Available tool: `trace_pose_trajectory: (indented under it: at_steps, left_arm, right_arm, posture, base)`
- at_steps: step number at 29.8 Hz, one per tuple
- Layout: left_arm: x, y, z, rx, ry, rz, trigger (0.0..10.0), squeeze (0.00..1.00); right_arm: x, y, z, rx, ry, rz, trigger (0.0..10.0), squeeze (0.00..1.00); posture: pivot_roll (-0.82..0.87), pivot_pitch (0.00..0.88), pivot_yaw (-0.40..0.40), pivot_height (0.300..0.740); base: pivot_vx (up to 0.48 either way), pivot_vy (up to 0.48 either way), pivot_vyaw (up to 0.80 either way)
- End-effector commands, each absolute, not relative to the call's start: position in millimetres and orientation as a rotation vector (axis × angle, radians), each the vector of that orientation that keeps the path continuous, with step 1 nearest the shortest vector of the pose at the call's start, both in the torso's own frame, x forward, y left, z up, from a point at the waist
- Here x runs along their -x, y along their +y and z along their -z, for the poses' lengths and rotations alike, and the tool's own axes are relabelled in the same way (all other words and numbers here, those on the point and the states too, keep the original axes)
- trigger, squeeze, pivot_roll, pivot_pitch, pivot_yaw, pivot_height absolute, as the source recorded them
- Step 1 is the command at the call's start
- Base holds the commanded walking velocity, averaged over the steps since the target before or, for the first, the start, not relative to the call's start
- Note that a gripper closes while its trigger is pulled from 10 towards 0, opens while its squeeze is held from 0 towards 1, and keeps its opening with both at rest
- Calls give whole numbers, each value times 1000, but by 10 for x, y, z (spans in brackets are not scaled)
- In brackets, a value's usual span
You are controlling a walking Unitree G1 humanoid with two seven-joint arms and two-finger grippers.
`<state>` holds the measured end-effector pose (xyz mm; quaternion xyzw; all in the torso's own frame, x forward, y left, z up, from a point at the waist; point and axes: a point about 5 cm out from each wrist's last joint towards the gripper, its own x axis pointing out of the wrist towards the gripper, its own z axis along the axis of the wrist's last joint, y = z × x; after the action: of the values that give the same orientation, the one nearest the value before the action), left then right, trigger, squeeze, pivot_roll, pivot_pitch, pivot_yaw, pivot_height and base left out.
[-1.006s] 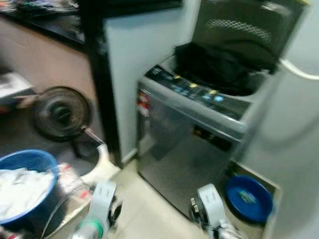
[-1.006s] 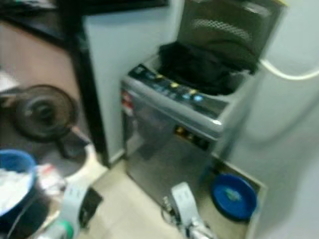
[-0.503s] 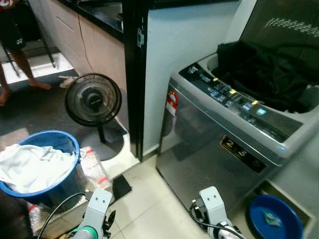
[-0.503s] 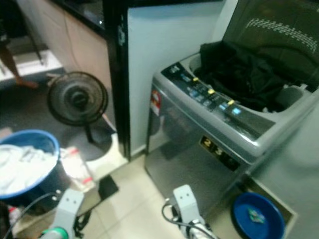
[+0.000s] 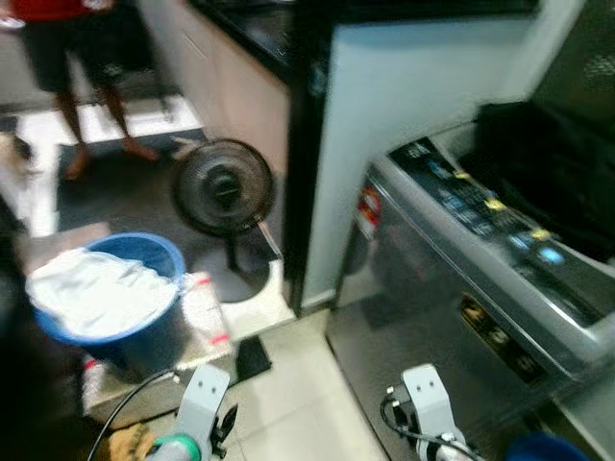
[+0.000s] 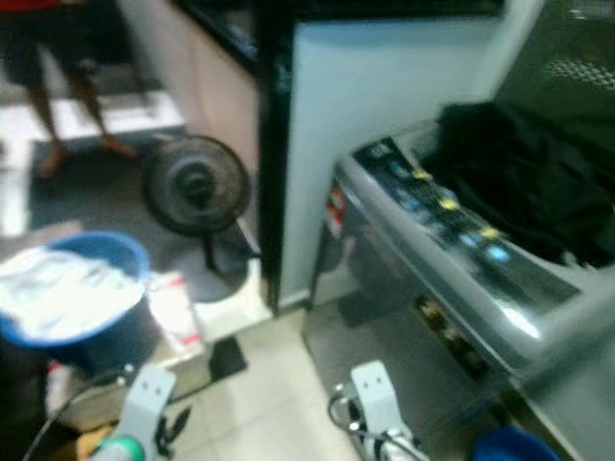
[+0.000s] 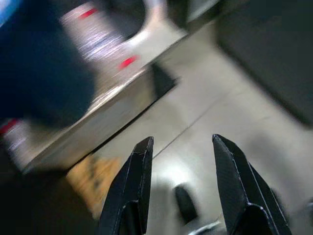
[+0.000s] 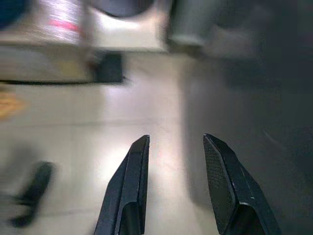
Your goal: Clothes washing
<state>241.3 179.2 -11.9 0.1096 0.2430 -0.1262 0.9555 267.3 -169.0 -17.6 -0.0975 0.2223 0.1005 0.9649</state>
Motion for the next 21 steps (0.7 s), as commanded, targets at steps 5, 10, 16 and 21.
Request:
trace_pose_trajectory:
  at_steps: [5,10,16,21]
  left_arm:
    - [-2345,1778,201,-229,521,257,10000,0]
    - [-2336,1841,238,-234,535,218,10000,0]
    - [-2327,1853,260,-233,541,205,10000,0]
    - [-2332,1846,268,-233,526,188,10000,0]
  right_arm:
    - [-2565,-1770,271,199,500,-182,10000,0]
    - [-2582,-1733,266,199,498,-198,10000,0]
    - [-2586,-1706,266,184,498,-209,10000,0]
    - [-2577,-1674,268,153,489,-228,10000,0]
  posture:
    - [70,42,-30,740]
    - [75,42,-29,740]
    - [76,42,-30,740]
    - [68,45,-30,740]
  base:
    - [0,0,788]
    - [0,0,784]
    - [0,0,781]
    - [217,114,266]
